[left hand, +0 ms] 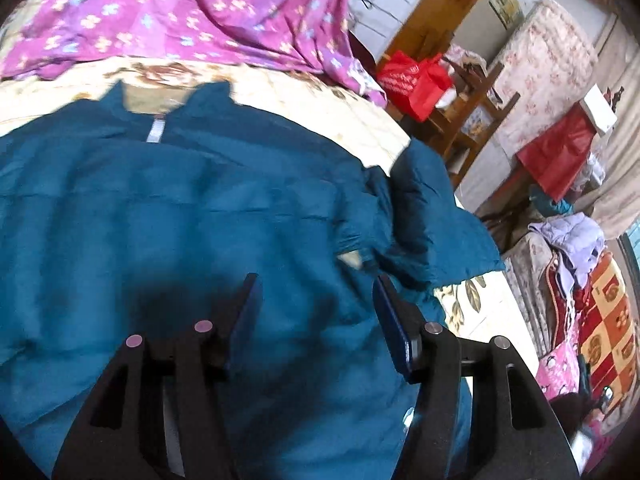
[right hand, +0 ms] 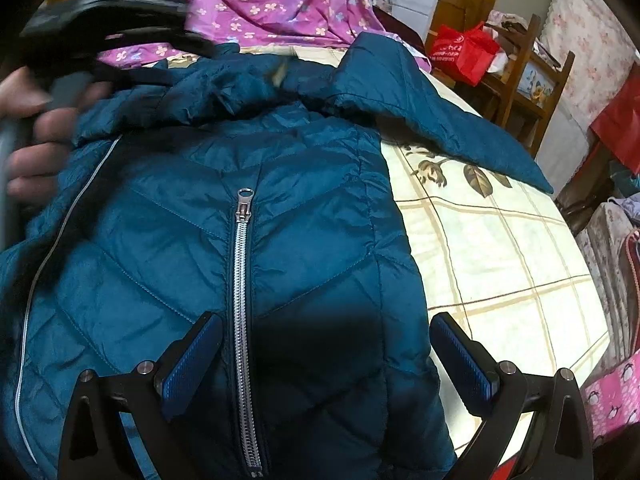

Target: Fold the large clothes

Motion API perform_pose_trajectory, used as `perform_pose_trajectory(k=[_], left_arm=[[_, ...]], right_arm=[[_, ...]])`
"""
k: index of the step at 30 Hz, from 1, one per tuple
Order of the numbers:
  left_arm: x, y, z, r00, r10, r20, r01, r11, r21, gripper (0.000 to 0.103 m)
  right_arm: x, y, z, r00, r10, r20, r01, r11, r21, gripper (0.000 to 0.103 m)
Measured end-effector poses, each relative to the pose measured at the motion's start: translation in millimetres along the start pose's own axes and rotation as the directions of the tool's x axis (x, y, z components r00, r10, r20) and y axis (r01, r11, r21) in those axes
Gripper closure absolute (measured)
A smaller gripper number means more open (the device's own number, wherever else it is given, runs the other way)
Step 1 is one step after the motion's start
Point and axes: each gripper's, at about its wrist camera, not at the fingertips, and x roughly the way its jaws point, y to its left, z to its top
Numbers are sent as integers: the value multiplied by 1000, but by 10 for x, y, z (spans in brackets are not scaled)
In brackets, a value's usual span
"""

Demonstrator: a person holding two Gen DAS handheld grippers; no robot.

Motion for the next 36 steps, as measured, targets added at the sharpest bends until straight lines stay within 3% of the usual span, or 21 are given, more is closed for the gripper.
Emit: perform_pose_trajectory(k=[2, 5, 7, 10, 15, 17, 20, 22, 25, 27, 31, 32, 34, 36], left_arm=[[-214, 210, -38, 999, 37, 26, -37, 999, -17, 46], [-576, 677, -151, 985, 156, 74, -151, 987, -61, 46], [-788, 1036, -230, 959, 267, 92, -255, 959, -120, 46], [-1049, 1484, -330, 915, 385, 124, -347, 904, -249, 46], [-1208, 1860, -403, 843, 517, 151, -446, 827, -343, 46], [-1193, 1968, -361, 849, 515, 121, -438, 812, -386, 46], [-1136, 2099, -312, 867, 488, 98, -414, 816, -403, 46], [-1050, 2164, -265, 861, 503, 78, -436, 807, -399, 46], [-938, 2240, -214, 852, 522, 39, -465, 789, -402, 46], [-897, 2274, -234, 854, 520, 24, -469, 788, -399, 45], [-864, 2290, -262, 853, 522, 16, -474, 788, -393, 44], [-865, 2289, -265, 854, 520, 15, -473, 788, -395, 44], [-874, 2284, -278, 853, 522, 15, -474, 786, -398, 44], [-885, 2271, -287, 850, 526, 12, -479, 784, -395, 44]], right_arm=[[-13, -7, 9, 1000, -7, 8, 7, 1000, 9, 0], [-67, -10, 28, 999, -15, 39, 14, 999, 29, 0], [-133, 1, 55, 997, -8, 78, 5, 999, 43, 0], [-281, 51, 185, 986, 23, 164, -35, 997, 69, 0], [-374, 298, 928, 953, 154, 261, -182, 980, 86, 0], [-266, 538, 1311, 942, 196, 273, -219, 974, 56, 0], [43, 865, 1705, 923, 272, 272, -292, 956, 35, 0], [283, 1008, 1854, 913, 322, 251, -342, 939, 39, 0], [721, 1162, 1974, 876, 441, 194, -454, 891, 27, 0], [964, 1098, 2043, 903, 407, 137, -417, 908, 51, 1], [1262, 514, 1976, 972, 227, 60, -235, 943, 235, 2], [1346, 310, 1917, 978, 205, 31, -205, 929, 307, 2], [1333, 86, 1844, 957, 280, 75, -288, 882, 373, 4], [1182, 25, 1849, 956, 280, 88, -293, 880, 374, 4]])
